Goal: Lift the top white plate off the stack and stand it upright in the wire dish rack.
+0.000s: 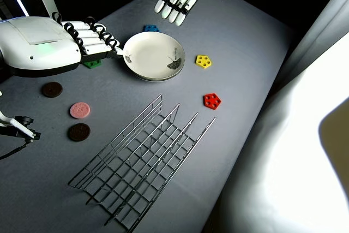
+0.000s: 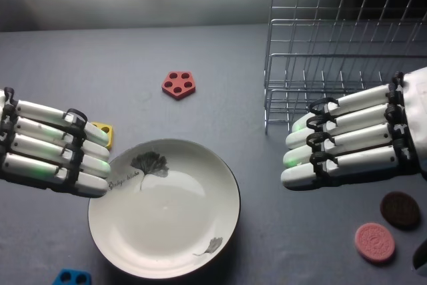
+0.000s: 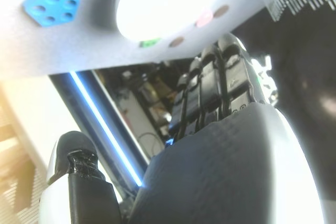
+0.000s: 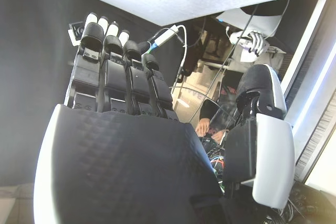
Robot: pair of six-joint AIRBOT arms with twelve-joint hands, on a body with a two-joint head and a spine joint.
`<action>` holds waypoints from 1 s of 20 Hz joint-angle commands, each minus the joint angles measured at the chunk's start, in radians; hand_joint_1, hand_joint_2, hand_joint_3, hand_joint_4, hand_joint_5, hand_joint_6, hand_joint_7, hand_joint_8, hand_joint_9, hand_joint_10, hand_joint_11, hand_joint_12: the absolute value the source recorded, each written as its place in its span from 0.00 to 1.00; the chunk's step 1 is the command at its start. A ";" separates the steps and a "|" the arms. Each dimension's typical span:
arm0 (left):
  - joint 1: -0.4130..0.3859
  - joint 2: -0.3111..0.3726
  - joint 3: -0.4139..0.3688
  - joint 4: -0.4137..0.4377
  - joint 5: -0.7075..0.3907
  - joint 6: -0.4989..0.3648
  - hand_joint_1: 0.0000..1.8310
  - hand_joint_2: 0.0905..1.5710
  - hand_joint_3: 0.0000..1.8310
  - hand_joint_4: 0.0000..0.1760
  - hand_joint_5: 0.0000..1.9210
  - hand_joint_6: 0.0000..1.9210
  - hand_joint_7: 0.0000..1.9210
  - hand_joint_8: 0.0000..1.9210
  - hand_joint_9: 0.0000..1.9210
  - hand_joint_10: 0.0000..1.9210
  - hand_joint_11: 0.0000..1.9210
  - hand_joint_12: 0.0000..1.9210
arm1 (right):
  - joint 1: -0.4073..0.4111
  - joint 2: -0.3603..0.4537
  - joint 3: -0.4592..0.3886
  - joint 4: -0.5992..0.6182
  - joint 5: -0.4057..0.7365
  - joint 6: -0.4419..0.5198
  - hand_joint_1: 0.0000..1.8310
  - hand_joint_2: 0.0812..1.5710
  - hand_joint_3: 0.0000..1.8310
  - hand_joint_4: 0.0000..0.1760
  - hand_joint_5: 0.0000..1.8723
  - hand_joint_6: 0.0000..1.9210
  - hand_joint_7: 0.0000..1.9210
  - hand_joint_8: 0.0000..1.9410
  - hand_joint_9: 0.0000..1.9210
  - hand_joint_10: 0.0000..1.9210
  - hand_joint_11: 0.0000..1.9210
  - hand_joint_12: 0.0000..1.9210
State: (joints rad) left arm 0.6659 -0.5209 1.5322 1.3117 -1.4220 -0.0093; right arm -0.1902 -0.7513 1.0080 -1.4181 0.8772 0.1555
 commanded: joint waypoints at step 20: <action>-0.050 -0.021 -0.037 0.044 0.085 0.053 0.14 0.58 0.00 0.00 0.04 0.00 0.05 0.00 0.04 0.01 0.02 0.20 | -0.023 -0.005 0.004 0.122 0.010 -0.096 0.26 0.60 0.00 0.00 0.02 0.00 0.04 0.00 0.05 0.01 0.03 0.14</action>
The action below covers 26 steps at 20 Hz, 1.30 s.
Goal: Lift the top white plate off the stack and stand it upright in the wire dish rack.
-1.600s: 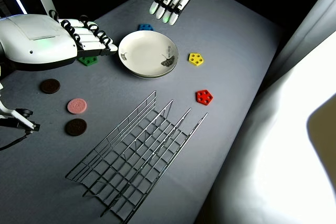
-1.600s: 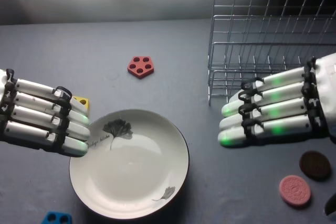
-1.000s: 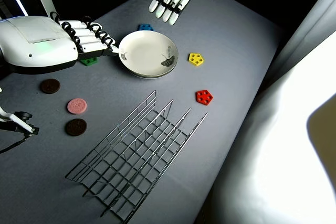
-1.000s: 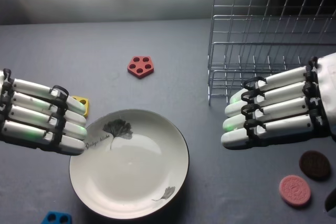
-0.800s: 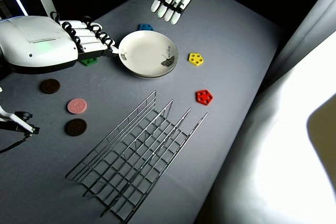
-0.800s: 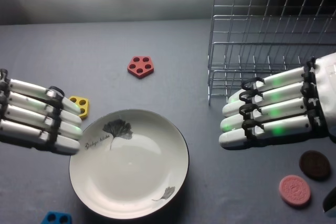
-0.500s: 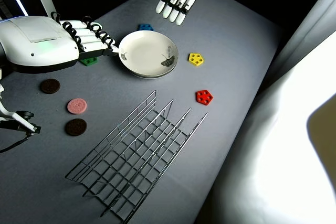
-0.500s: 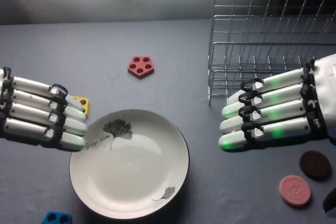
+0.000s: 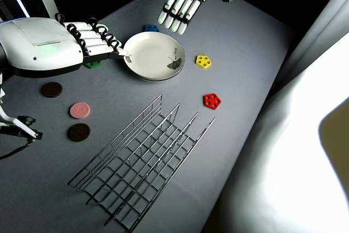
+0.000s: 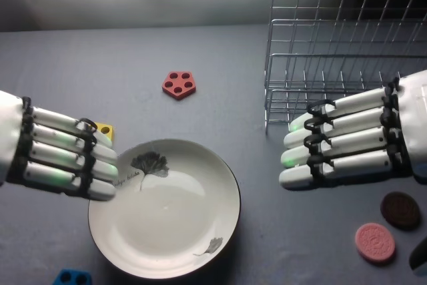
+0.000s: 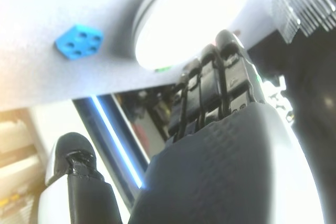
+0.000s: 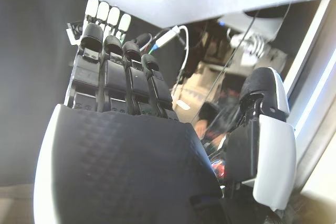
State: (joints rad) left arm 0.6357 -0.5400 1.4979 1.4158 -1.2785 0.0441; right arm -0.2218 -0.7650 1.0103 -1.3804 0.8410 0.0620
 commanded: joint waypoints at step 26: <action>0.002 -0.060 -0.035 0.024 0.105 0.093 0.18 0.58 0.00 0.00 0.05 0.00 0.07 0.00 0.07 0.00 0.03 0.21 | 0.021 -0.029 0.010 0.097 -0.041 -0.054 0.25 0.61 0.00 0.00 0.02 0.00 0.04 0.00 0.07 0.00 0.04 0.14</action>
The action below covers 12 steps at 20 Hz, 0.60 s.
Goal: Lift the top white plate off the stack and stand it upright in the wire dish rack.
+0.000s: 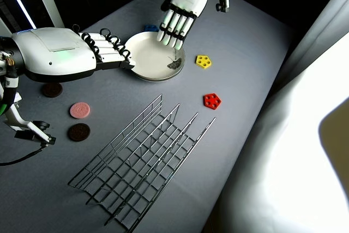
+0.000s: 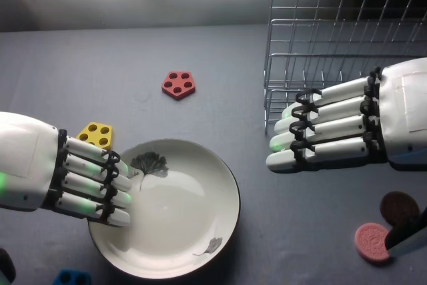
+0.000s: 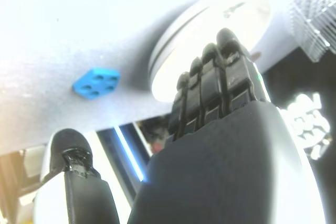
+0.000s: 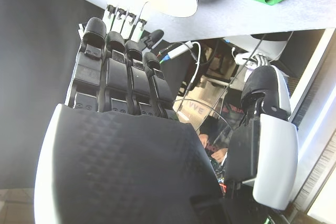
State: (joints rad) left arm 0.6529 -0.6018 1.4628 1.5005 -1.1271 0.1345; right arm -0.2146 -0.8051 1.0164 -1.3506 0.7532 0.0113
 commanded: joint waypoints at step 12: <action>0.017 -0.017 0.003 -0.050 -0.007 0.035 0.17 0.58 0.00 0.00 0.04 0.00 0.06 0.00 0.06 0.00 0.01 0.22 | 0.012 0.025 0.005 0.068 0.062 -0.015 0.24 0.63 0.00 0.00 0.01 0.00 0.02 0.00 0.04 0.00 0.03 0.13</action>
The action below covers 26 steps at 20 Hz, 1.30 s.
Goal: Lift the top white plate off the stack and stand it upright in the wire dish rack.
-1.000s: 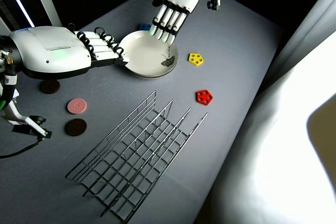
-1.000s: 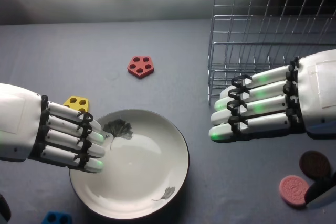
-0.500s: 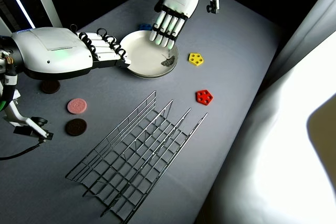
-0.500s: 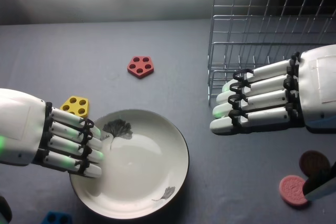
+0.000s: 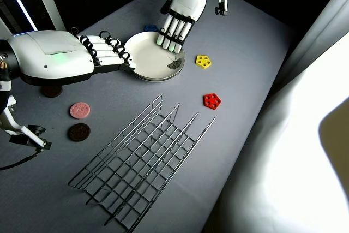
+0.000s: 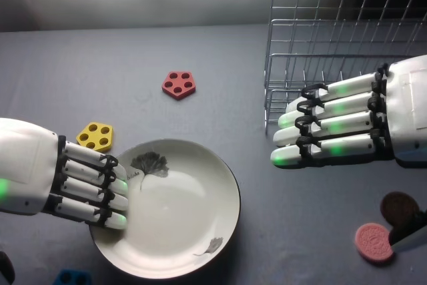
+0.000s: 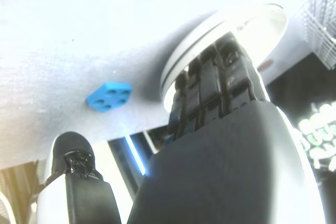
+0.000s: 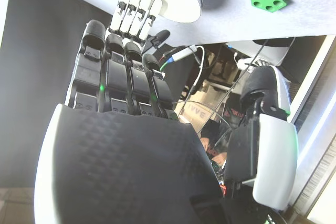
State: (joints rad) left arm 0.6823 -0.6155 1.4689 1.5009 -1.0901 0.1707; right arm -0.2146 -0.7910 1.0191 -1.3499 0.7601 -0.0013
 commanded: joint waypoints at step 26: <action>0.013 -0.093 -0.100 -0.122 0.086 -0.002 0.18 0.58 0.00 0.00 0.05 0.00 0.05 0.00 0.06 0.00 0.01 0.20 | 0.000 -0.001 -0.014 0.065 0.062 -0.047 0.26 0.62 0.00 0.00 0.06 0.01 0.07 0.01 0.09 0.01 0.06 0.13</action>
State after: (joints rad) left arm 0.7033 -0.7017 1.3788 1.4006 -0.9859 0.1680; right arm -0.2218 -0.8021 1.0088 -1.3502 0.7681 -0.0463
